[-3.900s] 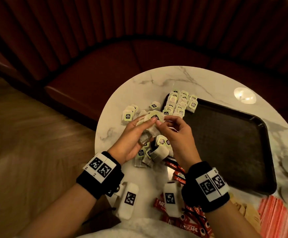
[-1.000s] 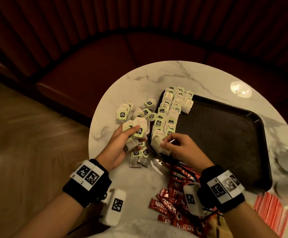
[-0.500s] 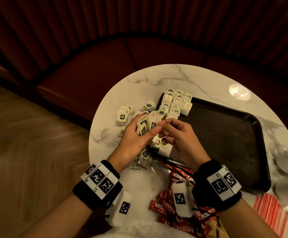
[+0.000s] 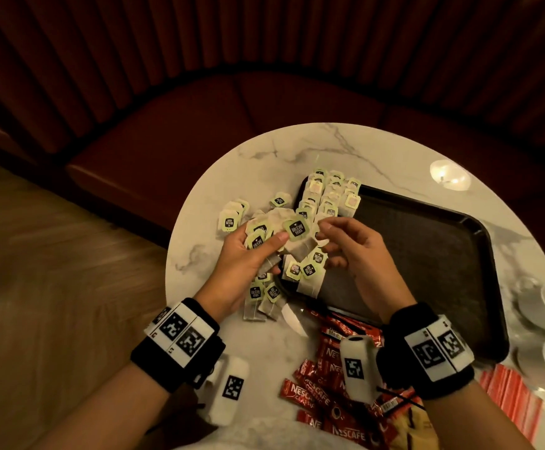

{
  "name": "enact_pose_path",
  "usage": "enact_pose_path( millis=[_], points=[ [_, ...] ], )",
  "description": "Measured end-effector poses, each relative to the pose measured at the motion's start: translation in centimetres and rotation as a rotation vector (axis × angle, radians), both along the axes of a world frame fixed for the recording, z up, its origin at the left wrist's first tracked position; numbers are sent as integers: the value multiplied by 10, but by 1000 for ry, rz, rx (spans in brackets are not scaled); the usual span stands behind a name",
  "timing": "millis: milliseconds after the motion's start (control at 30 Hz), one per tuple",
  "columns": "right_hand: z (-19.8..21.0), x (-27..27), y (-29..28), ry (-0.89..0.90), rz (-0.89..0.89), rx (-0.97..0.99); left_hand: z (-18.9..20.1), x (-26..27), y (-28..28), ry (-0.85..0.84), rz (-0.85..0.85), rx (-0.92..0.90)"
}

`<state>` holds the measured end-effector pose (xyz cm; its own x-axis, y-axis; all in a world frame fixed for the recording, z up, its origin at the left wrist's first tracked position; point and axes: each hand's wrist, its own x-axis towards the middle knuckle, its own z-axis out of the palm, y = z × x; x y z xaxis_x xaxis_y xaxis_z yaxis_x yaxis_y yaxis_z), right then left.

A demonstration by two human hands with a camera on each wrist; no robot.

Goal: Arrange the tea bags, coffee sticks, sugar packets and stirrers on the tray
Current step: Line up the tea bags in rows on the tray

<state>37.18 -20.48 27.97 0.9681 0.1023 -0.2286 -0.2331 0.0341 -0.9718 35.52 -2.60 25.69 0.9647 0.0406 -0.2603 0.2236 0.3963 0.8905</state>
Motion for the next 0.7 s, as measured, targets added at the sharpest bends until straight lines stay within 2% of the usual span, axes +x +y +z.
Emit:
enact_pose_path(
  millis=[100,167,333,433,600,700],
  points=[
    [-3,-3,0,44,104,7,3,0,-2,-3,-12,-6],
    [-4,-5,0,59,105,42,5,1,-3,2,-20,-12],
    [-8,1,-7,112,-22,167,8,3,0,56,-22,-80],
    [-14,15,-21,146,-164,248,5,4,4,112,-10,-96],
    [-54,61,-61,181,-398,158,-1,6,6,164,14,-92],
    [-81,86,-74,230,-433,-23,-3,8,5,180,11,-93]
  ],
)
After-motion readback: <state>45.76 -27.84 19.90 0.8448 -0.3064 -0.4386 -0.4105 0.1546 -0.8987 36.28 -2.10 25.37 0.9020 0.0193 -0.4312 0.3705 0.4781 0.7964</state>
